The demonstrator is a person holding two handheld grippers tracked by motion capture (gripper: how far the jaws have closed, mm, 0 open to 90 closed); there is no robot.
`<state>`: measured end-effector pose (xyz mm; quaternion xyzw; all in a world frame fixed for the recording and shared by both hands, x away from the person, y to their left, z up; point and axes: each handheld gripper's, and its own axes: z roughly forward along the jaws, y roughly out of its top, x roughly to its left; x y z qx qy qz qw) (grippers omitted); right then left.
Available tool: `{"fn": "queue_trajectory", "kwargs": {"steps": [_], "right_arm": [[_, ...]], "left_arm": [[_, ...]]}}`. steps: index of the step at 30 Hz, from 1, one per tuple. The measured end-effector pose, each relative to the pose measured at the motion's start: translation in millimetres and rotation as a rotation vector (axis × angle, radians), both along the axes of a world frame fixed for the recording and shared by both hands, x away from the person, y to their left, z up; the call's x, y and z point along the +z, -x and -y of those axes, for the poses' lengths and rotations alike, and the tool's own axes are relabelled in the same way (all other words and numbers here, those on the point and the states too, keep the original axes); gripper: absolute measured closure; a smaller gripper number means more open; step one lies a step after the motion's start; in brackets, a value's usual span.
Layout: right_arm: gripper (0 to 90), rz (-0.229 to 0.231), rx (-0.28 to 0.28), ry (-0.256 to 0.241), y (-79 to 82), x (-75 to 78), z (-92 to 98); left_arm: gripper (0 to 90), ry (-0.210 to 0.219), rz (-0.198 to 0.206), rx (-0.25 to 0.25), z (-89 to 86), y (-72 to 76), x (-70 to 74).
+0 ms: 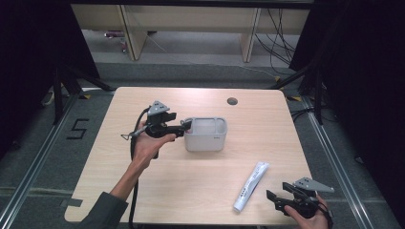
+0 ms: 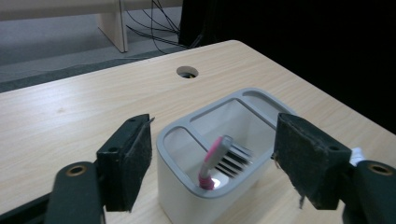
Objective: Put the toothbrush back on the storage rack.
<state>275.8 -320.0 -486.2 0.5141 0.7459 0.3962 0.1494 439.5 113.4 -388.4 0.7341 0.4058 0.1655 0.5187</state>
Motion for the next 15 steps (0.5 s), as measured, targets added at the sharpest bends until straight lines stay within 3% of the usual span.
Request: {"fn": "queue_trajectory", "kwargs": {"steps": [4,6,7,9,15], "right_arm": [[24.8,0.01,-0.003,0.012,-0.5,-0.9,0.3],[24.8,-0.018,-0.016,-0.02,1.6,0.6,-2.0],[24.8,0.004,-0.003,-0.009,0.1,-0.2,-0.4],[24.8,-0.011,-0.015,-0.02,1.2,0.1,-1.7],[24.8,0.021,-0.002,0.01,0.1,0.2,0.8]], "left_arm": [[25.7,-0.005,0.008,-0.006,-5.2,10.0,5.7],[24.3,-0.006,0.007,-0.01,-7.1,14.4,7.6],[24.0,-0.004,0.004,-0.011,-8.3,18.2,8.7],[23.3,-0.006,0.002,-0.021,-10.8,23.1,10.3],[20.2,0.004,-0.012,-0.04,-20.4,40.9,11.1]]}}
